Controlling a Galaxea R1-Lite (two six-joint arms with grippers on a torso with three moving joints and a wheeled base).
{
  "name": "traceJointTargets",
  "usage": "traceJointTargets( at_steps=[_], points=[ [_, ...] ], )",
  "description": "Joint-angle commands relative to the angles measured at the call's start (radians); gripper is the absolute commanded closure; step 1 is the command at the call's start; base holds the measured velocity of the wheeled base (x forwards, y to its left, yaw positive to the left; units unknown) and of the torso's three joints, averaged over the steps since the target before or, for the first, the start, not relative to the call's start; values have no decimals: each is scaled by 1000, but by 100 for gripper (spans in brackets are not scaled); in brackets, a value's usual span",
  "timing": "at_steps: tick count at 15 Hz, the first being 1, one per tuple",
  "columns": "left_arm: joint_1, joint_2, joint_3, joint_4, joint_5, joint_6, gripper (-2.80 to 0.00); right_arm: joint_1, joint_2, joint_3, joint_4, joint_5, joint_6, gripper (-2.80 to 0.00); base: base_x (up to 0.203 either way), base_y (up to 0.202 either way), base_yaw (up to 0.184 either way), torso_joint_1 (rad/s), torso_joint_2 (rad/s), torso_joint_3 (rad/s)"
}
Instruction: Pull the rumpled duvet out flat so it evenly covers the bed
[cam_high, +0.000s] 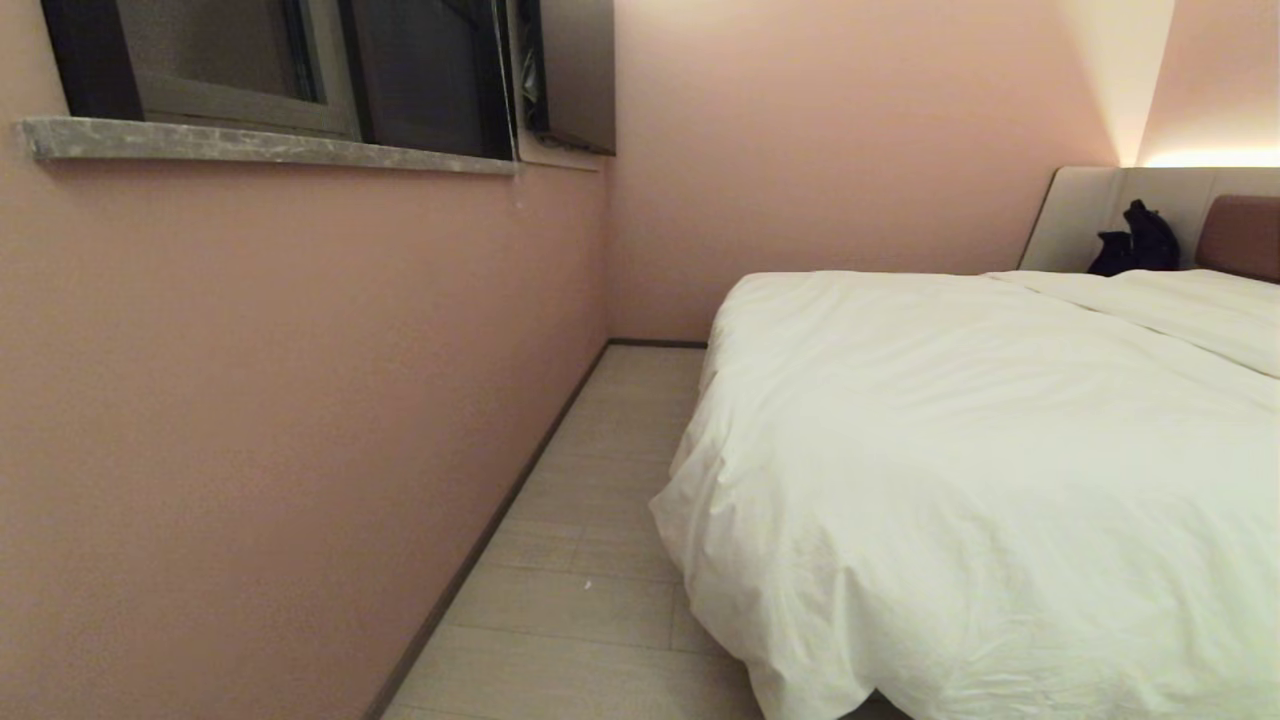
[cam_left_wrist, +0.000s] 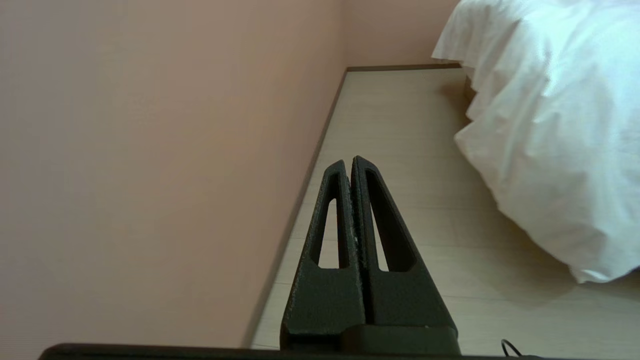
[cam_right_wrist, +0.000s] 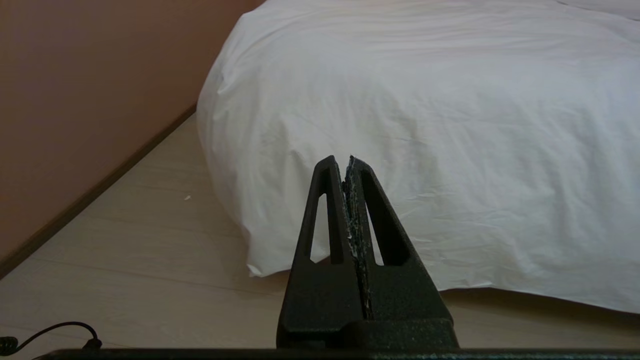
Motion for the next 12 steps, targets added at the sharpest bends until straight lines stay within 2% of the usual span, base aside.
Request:
traceJointTargets(
  at_steps=[1,3,5,12],
  points=[
    [0,2,0,-1,0,2,0,0,0,0,0,0,-1,0,0,195,-3,2,-2,6],
    [0,2,0,1,0,2,0,0,0,1,0,0,-1,0,0,186,-3,4,3,2],
    [0,2,0,1,-2,1,0,0,0,0,0,0,-2,0,0,88,4,5,5,2],
    [0,2,0,2,0,8,0,0,0,0,0,0,-1,0,0,0,0,0,0,0]
  ],
)
